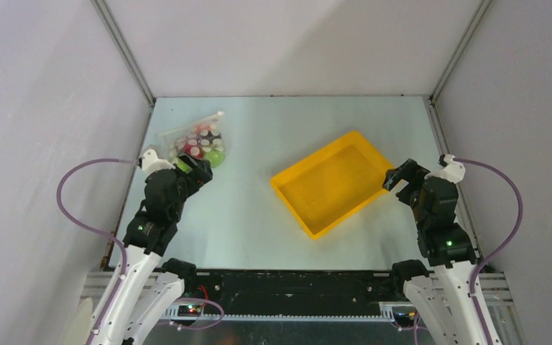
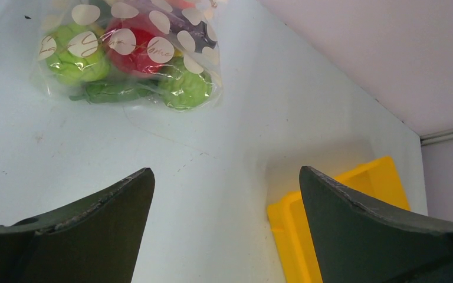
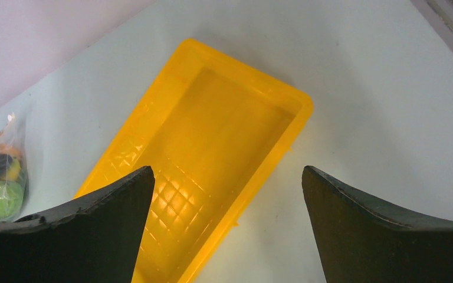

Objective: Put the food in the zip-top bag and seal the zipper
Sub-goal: Reset both arms

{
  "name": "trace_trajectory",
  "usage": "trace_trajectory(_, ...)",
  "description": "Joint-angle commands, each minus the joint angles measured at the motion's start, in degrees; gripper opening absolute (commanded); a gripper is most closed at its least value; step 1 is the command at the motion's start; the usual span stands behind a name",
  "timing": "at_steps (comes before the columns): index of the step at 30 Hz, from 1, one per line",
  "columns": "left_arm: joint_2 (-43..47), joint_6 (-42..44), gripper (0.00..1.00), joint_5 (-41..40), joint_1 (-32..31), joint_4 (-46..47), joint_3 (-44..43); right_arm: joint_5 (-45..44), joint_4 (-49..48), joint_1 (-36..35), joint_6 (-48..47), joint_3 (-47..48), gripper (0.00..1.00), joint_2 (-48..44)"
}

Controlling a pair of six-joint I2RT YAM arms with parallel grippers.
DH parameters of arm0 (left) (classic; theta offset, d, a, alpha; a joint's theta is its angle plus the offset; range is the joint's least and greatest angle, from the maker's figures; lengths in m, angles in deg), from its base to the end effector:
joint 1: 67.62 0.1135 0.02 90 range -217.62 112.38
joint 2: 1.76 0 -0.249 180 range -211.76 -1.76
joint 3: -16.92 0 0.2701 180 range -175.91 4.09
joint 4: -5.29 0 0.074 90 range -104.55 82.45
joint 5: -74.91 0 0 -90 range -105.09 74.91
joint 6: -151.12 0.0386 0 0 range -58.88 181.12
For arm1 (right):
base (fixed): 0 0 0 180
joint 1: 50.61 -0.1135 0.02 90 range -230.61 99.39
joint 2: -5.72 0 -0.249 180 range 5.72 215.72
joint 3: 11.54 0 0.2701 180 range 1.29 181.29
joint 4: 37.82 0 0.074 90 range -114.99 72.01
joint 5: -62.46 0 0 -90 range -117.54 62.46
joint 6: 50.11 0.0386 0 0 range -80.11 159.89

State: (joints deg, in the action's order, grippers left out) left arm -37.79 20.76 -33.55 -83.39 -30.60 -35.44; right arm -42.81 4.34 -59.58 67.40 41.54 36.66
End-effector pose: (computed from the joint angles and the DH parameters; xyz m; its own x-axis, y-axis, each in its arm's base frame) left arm 0.1785 -0.0377 0.2989 -0.2265 -0.5743 -0.7867 -0.2310 0.8163 -0.5294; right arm 0.1607 0.0151 0.3052 -0.2565 0.4106 -0.8750 0.2396 0.9040 0.3540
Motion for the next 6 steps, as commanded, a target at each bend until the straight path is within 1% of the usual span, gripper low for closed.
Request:
trace_trajectory(1, -0.78, -1.36, 1.00, -0.54, -0.46, -1.16, -3.00, -1.87, 2.78, 0.10, 2.35, -0.17, 1.00, -3.11)
trace_trajectory(6, -2.73, -1.03, 1.00, -0.44, -0.48, -1.57, -5.12, -4.83, 4.23, 0.12, 2.07, -0.17, 0.99, -5.84)
